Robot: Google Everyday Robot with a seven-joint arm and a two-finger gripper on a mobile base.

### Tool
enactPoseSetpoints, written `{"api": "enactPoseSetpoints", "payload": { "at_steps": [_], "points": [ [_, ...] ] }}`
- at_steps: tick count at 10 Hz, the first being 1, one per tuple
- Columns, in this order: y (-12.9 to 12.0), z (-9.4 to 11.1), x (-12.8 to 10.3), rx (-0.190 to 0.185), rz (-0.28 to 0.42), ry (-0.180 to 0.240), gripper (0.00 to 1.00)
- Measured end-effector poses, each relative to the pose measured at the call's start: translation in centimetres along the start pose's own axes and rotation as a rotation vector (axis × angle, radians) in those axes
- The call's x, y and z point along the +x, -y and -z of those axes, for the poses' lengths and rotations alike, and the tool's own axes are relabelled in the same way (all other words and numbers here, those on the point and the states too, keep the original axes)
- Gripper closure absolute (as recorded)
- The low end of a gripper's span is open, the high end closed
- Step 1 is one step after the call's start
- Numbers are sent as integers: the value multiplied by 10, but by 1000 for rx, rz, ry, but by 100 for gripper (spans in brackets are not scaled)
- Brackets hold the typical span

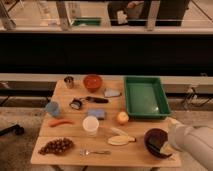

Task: Wipe purple bowl with eraser

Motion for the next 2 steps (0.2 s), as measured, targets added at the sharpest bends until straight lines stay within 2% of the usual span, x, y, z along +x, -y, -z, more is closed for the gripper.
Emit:
{"api": "enactPoseSetpoints", "payload": {
  "at_steps": [2],
  "points": [
    [-1,0,-1,-12,11,-9,20]
  ]
}}
